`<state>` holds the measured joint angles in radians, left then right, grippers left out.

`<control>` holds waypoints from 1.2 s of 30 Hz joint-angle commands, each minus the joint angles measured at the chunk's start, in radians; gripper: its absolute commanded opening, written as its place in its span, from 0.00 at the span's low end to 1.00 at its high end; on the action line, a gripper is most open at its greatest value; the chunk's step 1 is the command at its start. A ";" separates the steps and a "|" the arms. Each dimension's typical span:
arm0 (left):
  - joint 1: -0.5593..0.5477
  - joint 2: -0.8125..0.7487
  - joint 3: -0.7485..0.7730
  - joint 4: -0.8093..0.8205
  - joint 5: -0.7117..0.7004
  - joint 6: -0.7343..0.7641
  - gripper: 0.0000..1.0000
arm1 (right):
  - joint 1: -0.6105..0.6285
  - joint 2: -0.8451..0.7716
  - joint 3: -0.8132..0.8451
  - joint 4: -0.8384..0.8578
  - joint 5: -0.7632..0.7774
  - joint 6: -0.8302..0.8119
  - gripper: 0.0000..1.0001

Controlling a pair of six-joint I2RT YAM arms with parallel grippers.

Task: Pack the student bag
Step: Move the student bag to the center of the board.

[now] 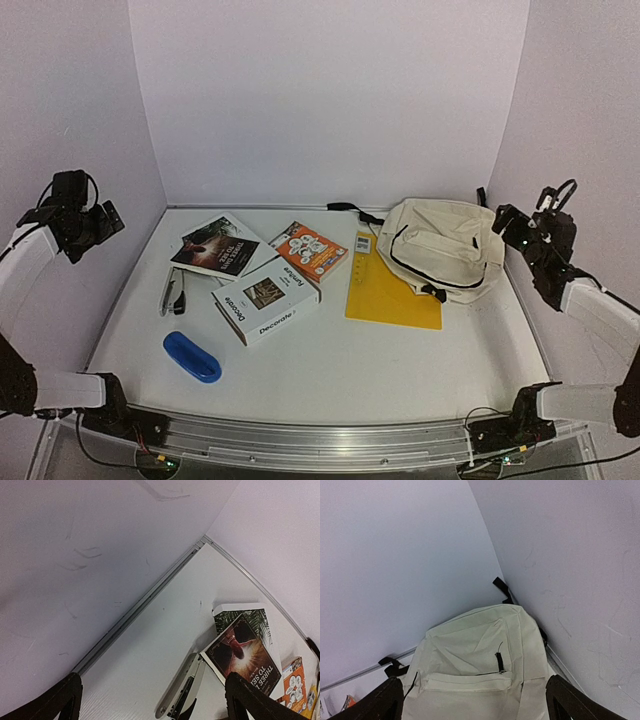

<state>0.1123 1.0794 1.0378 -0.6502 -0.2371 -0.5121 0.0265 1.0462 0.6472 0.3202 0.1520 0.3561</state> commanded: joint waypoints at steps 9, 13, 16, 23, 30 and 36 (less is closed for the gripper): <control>0.005 0.030 0.130 0.070 0.345 0.254 1.00 | 0.220 0.285 0.262 -0.234 -0.075 -0.228 0.98; 0.005 0.034 0.054 0.129 0.333 0.294 1.00 | 0.361 0.451 0.390 -0.376 0.015 -0.285 0.98; 0.006 0.032 0.030 0.134 0.323 0.282 1.00 | 0.430 0.569 0.458 -0.426 0.039 -0.321 0.98; 0.006 0.053 0.022 0.134 0.384 0.265 1.00 | 0.533 0.819 0.629 -0.578 0.137 -0.406 0.89; 0.006 0.075 0.032 0.125 0.389 0.268 1.00 | 0.545 0.887 0.646 -0.596 0.262 -0.408 0.86; 0.006 0.091 0.034 0.119 0.392 0.265 1.00 | 0.544 0.914 0.619 -0.602 0.300 -0.397 0.73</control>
<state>0.1123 1.1606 1.0531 -0.5560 0.1383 -0.2573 0.5739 1.9358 1.2568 -0.2630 0.3840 -0.0483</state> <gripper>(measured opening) 0.996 0.781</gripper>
